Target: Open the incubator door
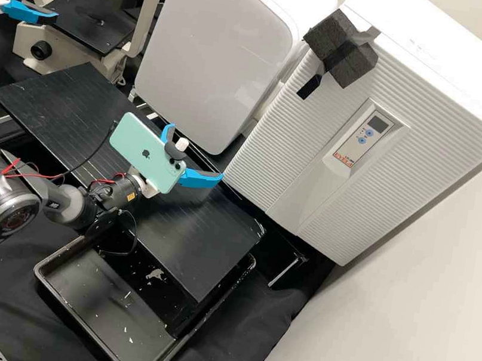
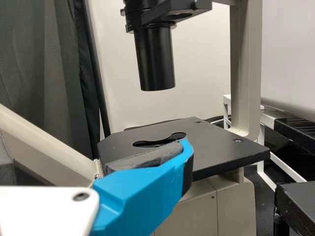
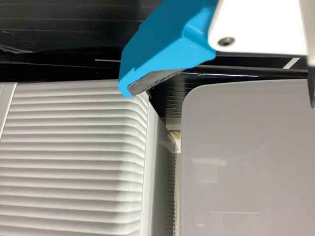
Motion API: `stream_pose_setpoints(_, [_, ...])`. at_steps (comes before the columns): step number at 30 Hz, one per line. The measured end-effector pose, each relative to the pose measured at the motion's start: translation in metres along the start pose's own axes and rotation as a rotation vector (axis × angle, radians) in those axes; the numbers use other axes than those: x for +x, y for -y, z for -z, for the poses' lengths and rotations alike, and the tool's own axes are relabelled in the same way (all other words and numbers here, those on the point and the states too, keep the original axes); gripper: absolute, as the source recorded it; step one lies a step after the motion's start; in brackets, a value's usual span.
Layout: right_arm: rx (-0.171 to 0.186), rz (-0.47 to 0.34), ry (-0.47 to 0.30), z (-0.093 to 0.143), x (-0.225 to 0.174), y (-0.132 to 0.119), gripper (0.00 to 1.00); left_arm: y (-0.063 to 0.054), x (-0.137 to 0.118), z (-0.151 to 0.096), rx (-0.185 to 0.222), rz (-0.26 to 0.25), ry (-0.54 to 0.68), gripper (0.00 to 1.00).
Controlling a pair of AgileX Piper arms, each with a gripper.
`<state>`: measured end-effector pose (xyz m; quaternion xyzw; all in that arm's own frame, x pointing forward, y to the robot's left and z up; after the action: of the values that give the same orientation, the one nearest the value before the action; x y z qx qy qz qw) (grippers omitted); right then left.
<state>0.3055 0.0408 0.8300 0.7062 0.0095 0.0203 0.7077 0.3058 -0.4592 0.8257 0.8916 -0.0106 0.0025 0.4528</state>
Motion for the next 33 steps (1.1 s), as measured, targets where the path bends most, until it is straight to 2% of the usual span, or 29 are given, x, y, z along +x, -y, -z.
stream_pose_setpoints(7, [0.000, -0.002, -0.002, 0.000, 0.000, 0.000, 1.00, 0.000, 0.000, 0.000, 0.000, 0.000, 0.000, 1.00])
stream_pose_setpoints(11, [0.006, -0.066, -0.010, 0.003, -0.002, -0.019, 1.00, 0.000, 0.000, 0.000, 0.000, 0.000, 0.000, 1.00])
stream_pose_setpoints(16, [0.062, -0.187, -0.021, 0.004, -0.005, -0.055, 1.00, 0.000, 0.000, 0.000, 0.000, 0.000, 0.000, 1.00])
stream_pose_setpoints(18, [0.074, -0.211, -0.016, 0.001, -0.005, -0.062, 1.00, 0.000, 0.000, 0.000, 0.000, 0.000, 0.000, 1.00])
stream_pose_setpoints(23, [0.071, -0.246, -0.012, -0.001, -0.004, -0.073, 1.00, 0.000, 0.000, 0.000, 0.000, 0.000, 0.000, 1.00])
stream_pose_setpoints(31, [0.090, -0.359, -0.060, 0.015, 0.008, -0.102, 1.00, 0.000, 0.000, 0.000, 0.000, 0.000, 0.000, 1.00])
stream_pose_setpoints(33, [0.085, -0.376, -0.073, 0.019, 0.011, -0.108, 1.00, 0.000, 0.000, 0.000, 0.000, 0.000, 0.000, 1.00])
